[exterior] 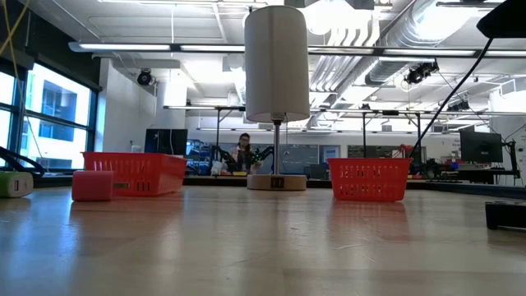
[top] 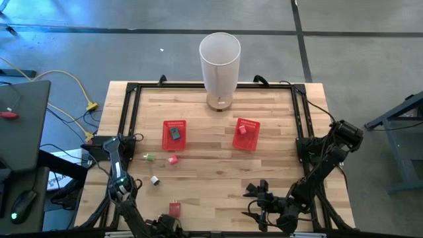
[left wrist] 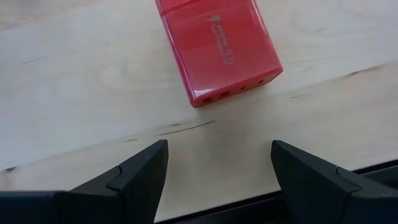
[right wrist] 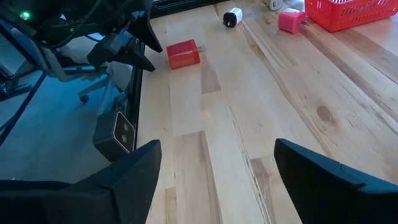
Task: Pick & Place Office items
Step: Put the red charger adapter into the right red bin
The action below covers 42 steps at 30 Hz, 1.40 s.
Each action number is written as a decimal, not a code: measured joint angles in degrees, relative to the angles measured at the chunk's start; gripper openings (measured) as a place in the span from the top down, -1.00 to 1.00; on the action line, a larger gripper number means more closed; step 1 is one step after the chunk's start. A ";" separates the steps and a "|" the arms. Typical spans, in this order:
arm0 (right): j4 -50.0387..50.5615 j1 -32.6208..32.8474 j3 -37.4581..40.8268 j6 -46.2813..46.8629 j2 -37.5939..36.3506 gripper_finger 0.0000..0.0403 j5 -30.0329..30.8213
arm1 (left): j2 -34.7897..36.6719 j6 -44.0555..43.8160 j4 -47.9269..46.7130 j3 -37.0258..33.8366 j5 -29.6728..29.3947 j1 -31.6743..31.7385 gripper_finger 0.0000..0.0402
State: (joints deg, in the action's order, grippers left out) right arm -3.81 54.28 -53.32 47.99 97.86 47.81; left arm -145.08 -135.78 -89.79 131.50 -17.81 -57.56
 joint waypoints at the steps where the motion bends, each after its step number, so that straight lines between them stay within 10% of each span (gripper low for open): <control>1: 0.00 0.00 0.00 0.00 0.00 -0.49 0.00 | 0.00 -0.02 0.00 0.00 -0.05 0.00 -0.37; 42: 0.09 0.13 0.00 0.00 0.02 -0.49 -0.36 | 0.07 3.56 3.71 0.00 -6.71 -0.46 -0.48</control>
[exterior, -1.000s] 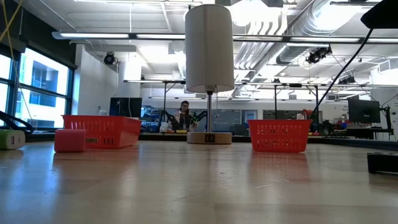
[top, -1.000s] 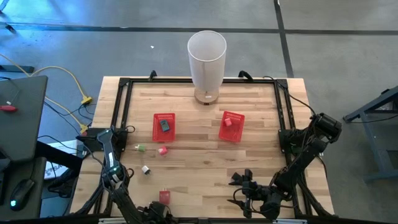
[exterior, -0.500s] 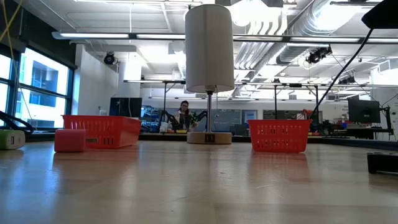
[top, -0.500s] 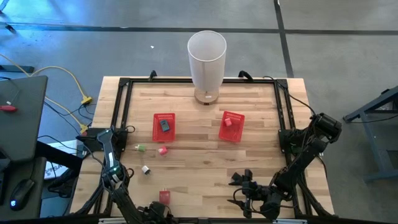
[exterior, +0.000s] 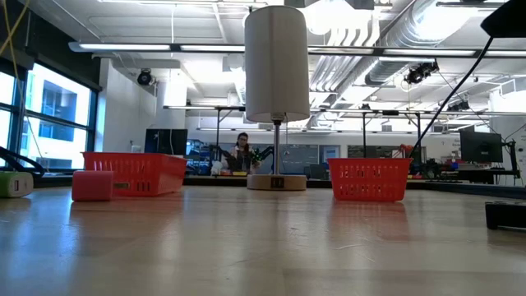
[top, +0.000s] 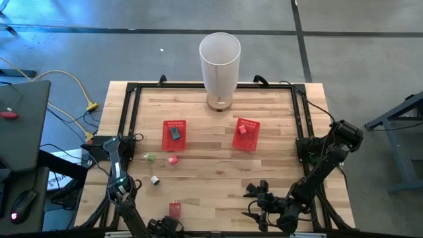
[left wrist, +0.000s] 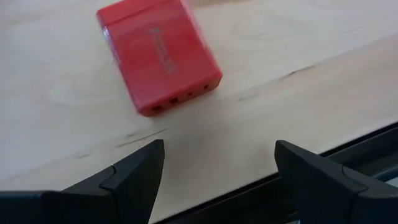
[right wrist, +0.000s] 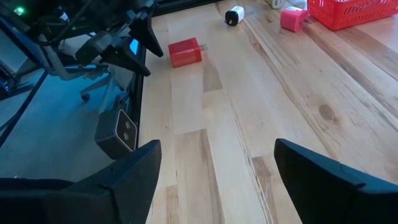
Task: Pick & Place Office items
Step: Put the red charger adapter into the right red bin
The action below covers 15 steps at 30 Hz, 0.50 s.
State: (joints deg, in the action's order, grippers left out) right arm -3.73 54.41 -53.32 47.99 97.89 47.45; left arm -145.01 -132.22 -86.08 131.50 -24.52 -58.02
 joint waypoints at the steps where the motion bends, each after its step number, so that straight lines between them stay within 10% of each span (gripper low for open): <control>1: 0.00 0.00 0.00 0.00 0.00 -0.49 -0.08 | 0.00 -0.57 0.00 0.00 0.61 0.00 -0.48; 15: 0.00 0.00 0.00 0.42 0.00 -0.49 -1.17 | 0.15 1.88 0.09 0.00 6.83 1.29 -0.48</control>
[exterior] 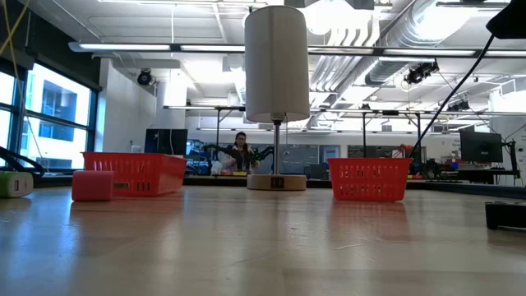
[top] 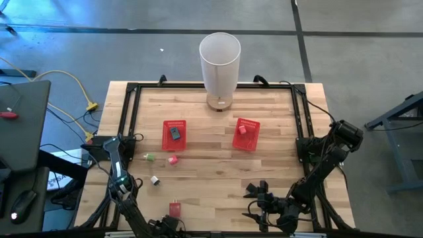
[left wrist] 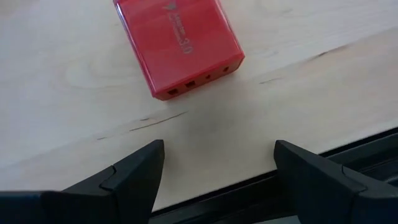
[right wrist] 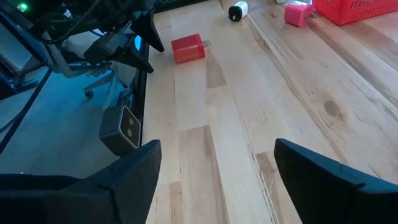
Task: Pick & Place Office items
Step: Put the red charger adapter into the right red bin
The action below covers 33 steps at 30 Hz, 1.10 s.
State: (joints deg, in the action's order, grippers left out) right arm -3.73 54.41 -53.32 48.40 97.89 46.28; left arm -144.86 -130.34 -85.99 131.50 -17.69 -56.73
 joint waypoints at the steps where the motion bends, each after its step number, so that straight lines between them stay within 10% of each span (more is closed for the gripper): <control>1: 0.01 0.01 0.00 0.01 0.00 -0.49 -0.01 | 0.00 -0.03 -0.17 0.00 0.02 0.00 -0.48; 33: 0.03 1.86 -0.02 0.90 0.00 -0.49 0.19 | -3.11 -8.99 -3.40 0.15 -5.38 0.33 -0.48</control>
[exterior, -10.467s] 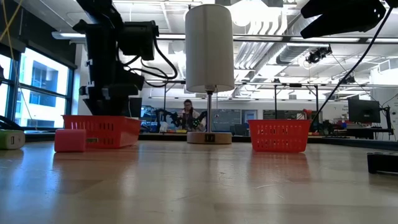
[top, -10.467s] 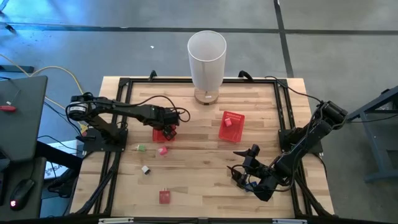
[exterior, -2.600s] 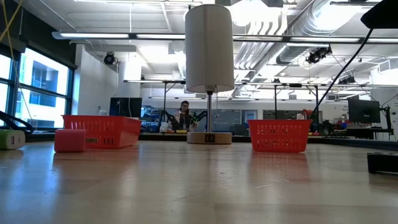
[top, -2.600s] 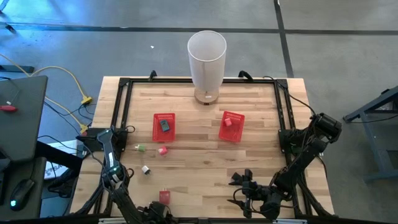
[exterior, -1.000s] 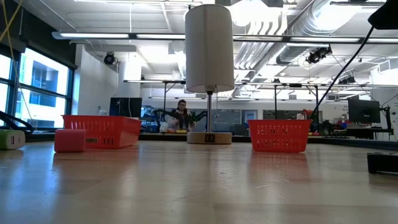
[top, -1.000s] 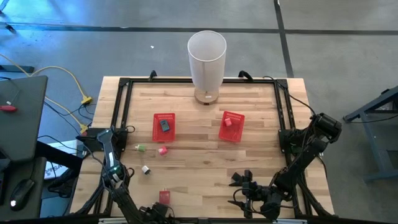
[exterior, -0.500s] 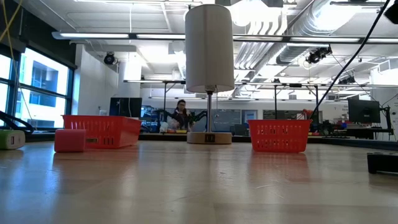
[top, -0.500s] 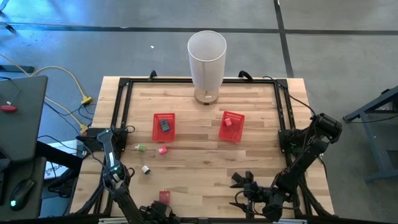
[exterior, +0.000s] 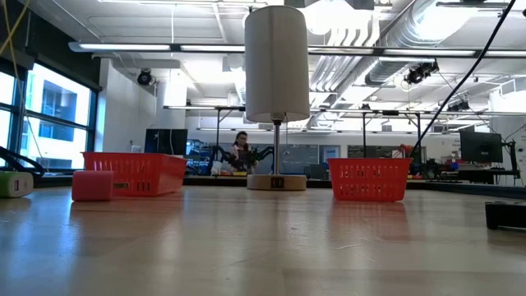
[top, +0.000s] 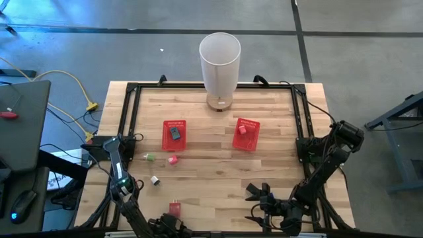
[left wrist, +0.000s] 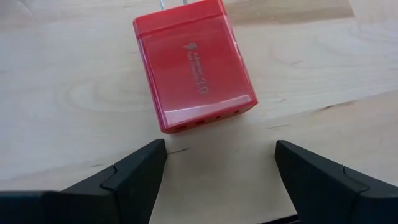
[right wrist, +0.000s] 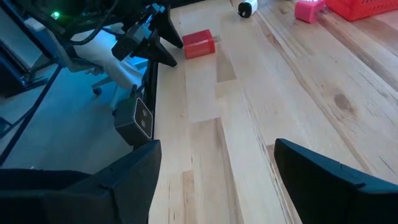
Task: Pick & Place Office items
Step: Put the red charger adapter into the right red bin
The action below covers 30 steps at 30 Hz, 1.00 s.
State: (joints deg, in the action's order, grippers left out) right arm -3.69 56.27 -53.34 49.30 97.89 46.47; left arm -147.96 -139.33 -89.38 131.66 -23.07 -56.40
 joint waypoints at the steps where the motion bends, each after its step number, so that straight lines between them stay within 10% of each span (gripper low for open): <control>1: -0.01 0.00 0.00 0.00 0.00 -0.49 0.01 | -0.02 -0.02 0.00 0.00 -0.07 0.04 -0.48; 30: -2.61 -0.15 0.00 0.20 0.00 -0.49 0.03 | -0.43 -0.38 -1.03 -0.33 -5.62 2.25 -0.48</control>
State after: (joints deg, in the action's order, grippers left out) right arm -6.30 56.12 -53.34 49.50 97.89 46.50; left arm -148.40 -139.71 -90.41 131.33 -28.69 -54.15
